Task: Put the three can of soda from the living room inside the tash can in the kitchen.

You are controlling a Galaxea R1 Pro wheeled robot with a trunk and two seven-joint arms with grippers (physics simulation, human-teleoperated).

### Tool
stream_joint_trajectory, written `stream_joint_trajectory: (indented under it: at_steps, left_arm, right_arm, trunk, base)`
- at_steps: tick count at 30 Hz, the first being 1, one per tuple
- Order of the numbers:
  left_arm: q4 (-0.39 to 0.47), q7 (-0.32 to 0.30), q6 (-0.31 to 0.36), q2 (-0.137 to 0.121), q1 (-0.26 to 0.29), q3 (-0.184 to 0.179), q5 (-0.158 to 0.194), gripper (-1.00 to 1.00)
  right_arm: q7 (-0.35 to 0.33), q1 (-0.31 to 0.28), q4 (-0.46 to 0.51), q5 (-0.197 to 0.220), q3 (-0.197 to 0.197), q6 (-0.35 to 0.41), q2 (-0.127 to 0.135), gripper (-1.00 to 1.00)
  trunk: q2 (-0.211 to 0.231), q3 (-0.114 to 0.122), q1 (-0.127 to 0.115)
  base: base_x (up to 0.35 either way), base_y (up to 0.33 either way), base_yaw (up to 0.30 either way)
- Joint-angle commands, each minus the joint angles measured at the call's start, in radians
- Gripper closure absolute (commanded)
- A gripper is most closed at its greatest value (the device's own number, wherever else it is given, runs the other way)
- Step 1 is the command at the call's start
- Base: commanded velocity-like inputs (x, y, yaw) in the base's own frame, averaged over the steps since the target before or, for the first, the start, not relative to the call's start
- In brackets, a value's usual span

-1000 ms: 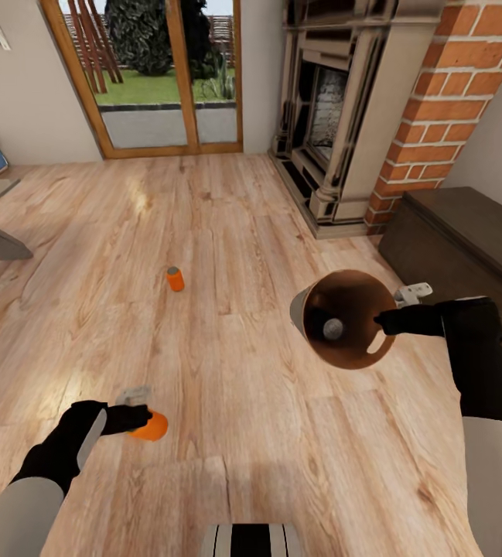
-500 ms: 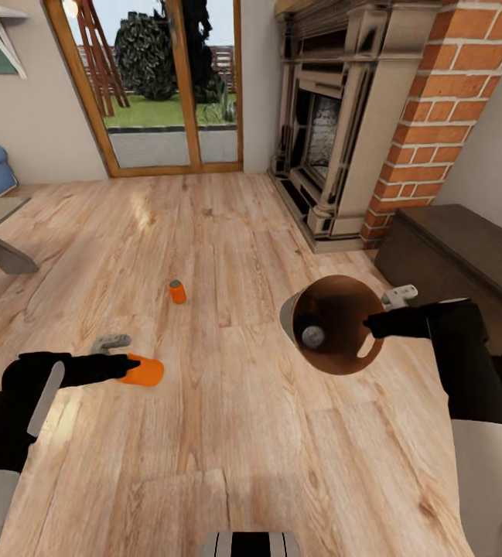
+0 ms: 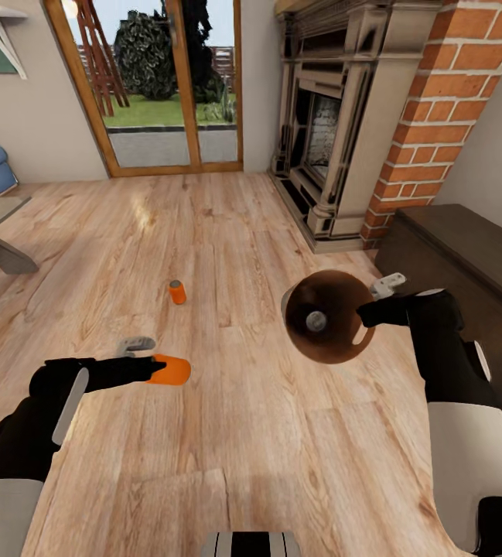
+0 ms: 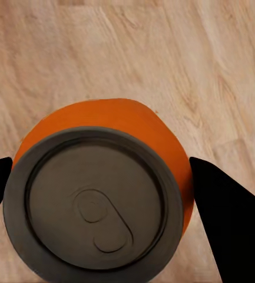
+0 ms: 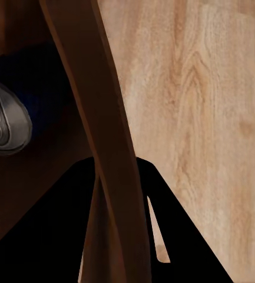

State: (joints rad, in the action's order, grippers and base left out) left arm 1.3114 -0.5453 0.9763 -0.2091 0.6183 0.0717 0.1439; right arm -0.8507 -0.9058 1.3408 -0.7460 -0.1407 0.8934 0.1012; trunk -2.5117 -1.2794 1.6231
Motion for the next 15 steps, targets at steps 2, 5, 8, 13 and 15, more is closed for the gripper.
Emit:
stream_joint_trajectory:
  at_steps: [2, 5, 8, 13, 15]
  left_arm:
    - [0.000, -0.011, -0.010, 0.011, 0.000, 0.000, -0.008, 1.00]
    - [0.000, -0.028, -0.024, 0.029, 0.000, 0.000, -0.016, 1.00]
    - [0.000, -0.045, -0.038, 0.038, 0.000, 0.000, -0.024, 1.00]
    - [-0.027, -0.037, -0.014, 0.009, 0.028, 0.029, -0.054, 1.00]
    - [-0.033, -0.025, -0.004, -0.002, 0.040, 0.041, -0.049, 1.00]
  right_arm:
    - [0.009, -0.001, -0.012, 0.003, 0.000, -0.008, -0.011, 1.00]
    - [0.009, -0.001, -0.031, -0.007, 0.000, -0.008, -0.028, 1.00]
    - [0.009, -0.001, -0.051, -0.014, 0.000, -0.008, -0.044, 1.00]
    - [-0.024, 0.031, -0.097, -0.022, 0.030, 0.034, -0.021, 1.00]
    - [-0.036, 0.043, -0.109, -0.039, 0.042, 0.047, -0.010, 1.00]
  trunk:
    - [0.000, 0.000, 0.000]
    - [0.000, 0.000, 0.000]
    - [0.000, 0.000, 0.000]
    - [0.001, 0.020, -0.002]
    - [0.002, 0.027, -0.003]
  base:
    - [0.000, 0.000, 0.000]
    - [0.000, 0.000, 0.000]
    - [0.000, 0.000, 0.000]
    - [0.000, 0.000, 0.000]
    - [0.000, 0.000, 0.000]
